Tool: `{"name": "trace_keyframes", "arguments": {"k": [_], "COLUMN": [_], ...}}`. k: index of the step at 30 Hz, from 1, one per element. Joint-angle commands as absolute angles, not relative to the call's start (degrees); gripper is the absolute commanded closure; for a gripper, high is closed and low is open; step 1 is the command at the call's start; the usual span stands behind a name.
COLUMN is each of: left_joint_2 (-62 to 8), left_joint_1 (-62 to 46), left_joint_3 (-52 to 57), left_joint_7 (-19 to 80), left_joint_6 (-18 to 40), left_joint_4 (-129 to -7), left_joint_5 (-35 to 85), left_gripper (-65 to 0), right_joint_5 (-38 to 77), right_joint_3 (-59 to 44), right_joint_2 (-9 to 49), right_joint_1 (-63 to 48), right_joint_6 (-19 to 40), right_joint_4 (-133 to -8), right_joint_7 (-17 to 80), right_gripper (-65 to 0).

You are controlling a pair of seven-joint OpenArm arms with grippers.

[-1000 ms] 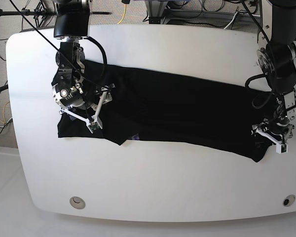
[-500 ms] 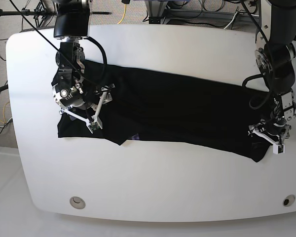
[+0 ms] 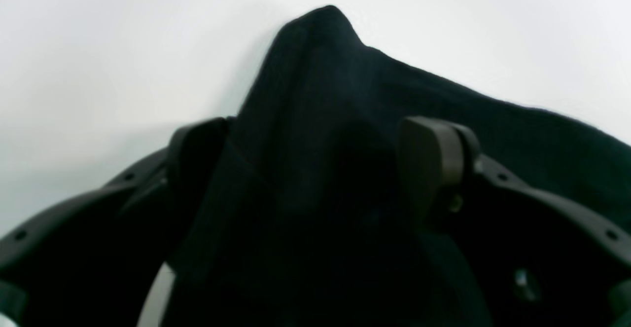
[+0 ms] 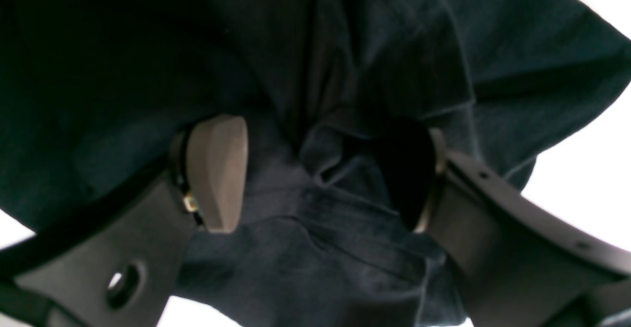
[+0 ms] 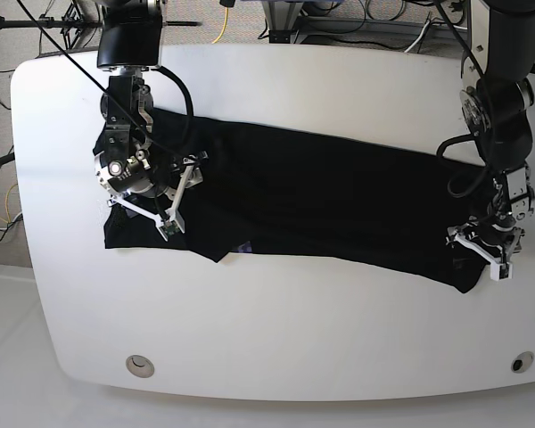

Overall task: Fold the T-shirt properly
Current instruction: 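Lower the left gripper and regrasp the hem end lower on the shirt, then hold both shirt ends with both grippers, adjusting the left gripper's grip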

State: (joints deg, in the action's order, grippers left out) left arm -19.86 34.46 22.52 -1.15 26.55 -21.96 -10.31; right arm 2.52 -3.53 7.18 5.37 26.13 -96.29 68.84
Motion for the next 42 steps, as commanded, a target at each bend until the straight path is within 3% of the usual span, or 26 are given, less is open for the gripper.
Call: {"name": "trace_keyframes", "arguments": {"k": [1,42], "left_joint_2": [-20.44,-19.38], "left_joint_1": [36.44,37.93], "left_joint_3": [21.76,21.49], "left_joint_7": [-2.77,-6.02], "left_joint_6": [26.51,26.51], "left_joint_4": [-23.08,-22.64], "left_joint_5": [-9.54,-9.98], "left_gripper": [-48.8,-48.1], "right_joint_5": [2.59,2.59], "right_joint_3": [-3.74,-3.74], "right_joint_2": [7.43,7.34], "right_joint_1": [6.46,6.46], "right_joint_6": [26.33,26.33], "right_joint_4": [-97.36,-97.01], "right_joint_7": [68.00,68.00], "right_gripper": [-43.6,-43.6]}}
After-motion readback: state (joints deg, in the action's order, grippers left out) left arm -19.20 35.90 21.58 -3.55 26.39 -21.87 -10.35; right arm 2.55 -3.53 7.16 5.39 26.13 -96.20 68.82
